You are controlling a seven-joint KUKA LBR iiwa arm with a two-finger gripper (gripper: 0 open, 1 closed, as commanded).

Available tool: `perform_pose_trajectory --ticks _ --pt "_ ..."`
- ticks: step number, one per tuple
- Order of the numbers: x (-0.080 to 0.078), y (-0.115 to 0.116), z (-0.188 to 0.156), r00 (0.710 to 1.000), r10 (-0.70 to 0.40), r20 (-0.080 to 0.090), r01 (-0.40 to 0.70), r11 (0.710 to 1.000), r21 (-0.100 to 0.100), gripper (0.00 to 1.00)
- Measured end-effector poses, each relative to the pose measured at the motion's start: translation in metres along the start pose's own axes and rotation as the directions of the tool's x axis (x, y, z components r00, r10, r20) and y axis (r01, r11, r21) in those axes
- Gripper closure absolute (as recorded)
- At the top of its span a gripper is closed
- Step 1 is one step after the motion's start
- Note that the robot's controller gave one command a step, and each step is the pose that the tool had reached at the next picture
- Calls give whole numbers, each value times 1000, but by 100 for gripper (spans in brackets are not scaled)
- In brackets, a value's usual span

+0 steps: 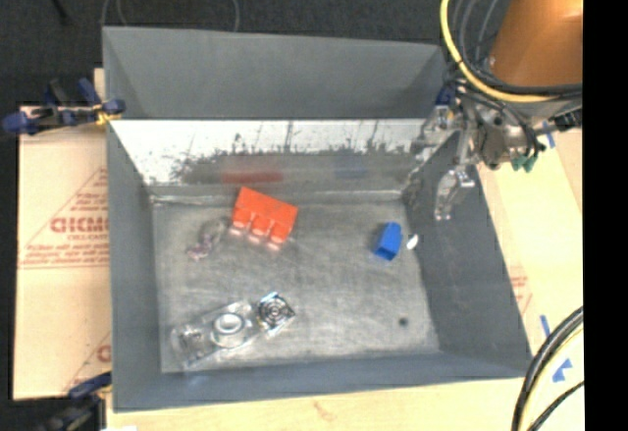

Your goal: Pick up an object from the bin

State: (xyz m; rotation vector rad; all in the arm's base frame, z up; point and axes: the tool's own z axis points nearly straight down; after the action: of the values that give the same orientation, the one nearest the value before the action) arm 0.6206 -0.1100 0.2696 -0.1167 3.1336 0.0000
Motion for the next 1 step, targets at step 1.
perform_pose_trajectory --ticks 1 --pt "25 2 128 1000 -8 -9 8 1000 -3 0"
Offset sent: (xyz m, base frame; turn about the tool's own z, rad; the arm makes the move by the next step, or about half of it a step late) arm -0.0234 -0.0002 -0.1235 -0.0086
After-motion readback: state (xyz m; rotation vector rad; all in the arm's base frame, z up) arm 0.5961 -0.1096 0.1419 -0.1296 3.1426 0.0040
